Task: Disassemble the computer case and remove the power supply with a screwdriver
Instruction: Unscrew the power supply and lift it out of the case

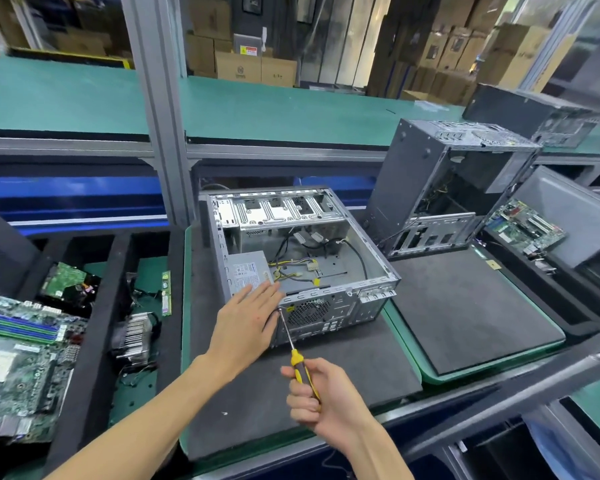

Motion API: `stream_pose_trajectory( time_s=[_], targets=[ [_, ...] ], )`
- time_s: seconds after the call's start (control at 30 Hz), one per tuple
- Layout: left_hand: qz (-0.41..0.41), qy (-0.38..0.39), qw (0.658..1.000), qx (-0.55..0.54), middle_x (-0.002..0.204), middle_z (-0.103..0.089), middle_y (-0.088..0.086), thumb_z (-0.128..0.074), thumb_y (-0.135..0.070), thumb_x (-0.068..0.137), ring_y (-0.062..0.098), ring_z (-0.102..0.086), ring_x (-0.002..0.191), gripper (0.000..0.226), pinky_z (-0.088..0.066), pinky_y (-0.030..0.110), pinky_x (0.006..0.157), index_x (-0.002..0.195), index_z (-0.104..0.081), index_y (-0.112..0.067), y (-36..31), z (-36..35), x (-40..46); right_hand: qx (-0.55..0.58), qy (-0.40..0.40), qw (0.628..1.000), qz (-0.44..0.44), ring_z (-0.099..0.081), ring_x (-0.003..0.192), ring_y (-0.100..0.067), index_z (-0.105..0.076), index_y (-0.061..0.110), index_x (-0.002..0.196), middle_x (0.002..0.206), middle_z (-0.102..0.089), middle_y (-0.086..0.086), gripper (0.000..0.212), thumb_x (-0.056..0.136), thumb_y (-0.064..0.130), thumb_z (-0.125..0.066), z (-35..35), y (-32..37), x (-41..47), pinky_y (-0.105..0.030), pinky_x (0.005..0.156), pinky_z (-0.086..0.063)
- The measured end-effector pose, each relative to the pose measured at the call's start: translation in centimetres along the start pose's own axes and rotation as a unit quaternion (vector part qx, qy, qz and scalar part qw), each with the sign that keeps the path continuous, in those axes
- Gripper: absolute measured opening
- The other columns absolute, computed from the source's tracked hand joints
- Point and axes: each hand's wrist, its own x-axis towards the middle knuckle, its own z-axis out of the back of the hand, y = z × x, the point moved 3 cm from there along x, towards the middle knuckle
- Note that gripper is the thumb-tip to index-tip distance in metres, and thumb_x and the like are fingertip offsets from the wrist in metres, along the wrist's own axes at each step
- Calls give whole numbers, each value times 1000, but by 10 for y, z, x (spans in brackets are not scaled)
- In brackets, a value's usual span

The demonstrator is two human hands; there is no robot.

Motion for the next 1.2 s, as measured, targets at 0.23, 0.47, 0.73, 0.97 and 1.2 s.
stream_pose_trajectory(
  time_s=[0.23, 0.47, 0.73, 0.97, 1.2],
  targets=[
    [-5, -7, 1000, -4, 134, -64, 0, -40, -28, 96, 16, -60, 125, 45, -49, 40, 105, 128, -68, -14, 0, -1, 0, -14, 17, 999, 47, -20, 37, -5, -63, 5, 87, 56, -25, 3, 26, 101, 24, -55, 2, 3, -8, -17, 30, -16],
    [-4, -18, 1000, -6, 130, -67, 1, -41, -29, 95, 17, -62, 122, 44, -51, 39, 102, 124, -71, -14, -2, 3, 2, 6, -1, 999, 35, -16, 40, -7, -70, -3, 94, 57, -19, 3, 35, 99, 25, -50, 5, 8, -6, -19, 34, -11],
    [2, -5, 1000, -6, 131, -66, 1, -66, -19, 90, 16, -61, 124, 35, -51, 40, 103, 125, -70, -14, -1, 3, 0, 97, 54, 993, 32, -25, 36, -5, -65, -3, 97, 60, -31, 2, 23, 96, 19, -57, 5, -2, -2, -18, 28, -20],
    [2, -12, 1000, -16, 131, -66, 1, -74, -16, 87, 17, -61, 124, 39, -49, 39, 105, 126, -69, -13, -1, 1, -1, -178, -111, 959, 188, -20, 41, -8, -68, 2, 101, 54, -37, 3, 25, 103, 24, -56, 15, -2, 4, -20, 36, -18],
    [7, -21, 999, -28, 131, -66, 1, -61, -20, 90, 17, -61, 124, 36, -48, 39, 106, 125, -69, -13, -2, 1, 0, -163, -97, 977, 97, -20, 42, -9, -71, -1, 100, 56, -36, 3, 46, 106, 37, -44, 9, 5, 0, -21, 39, -16]
  ],
)
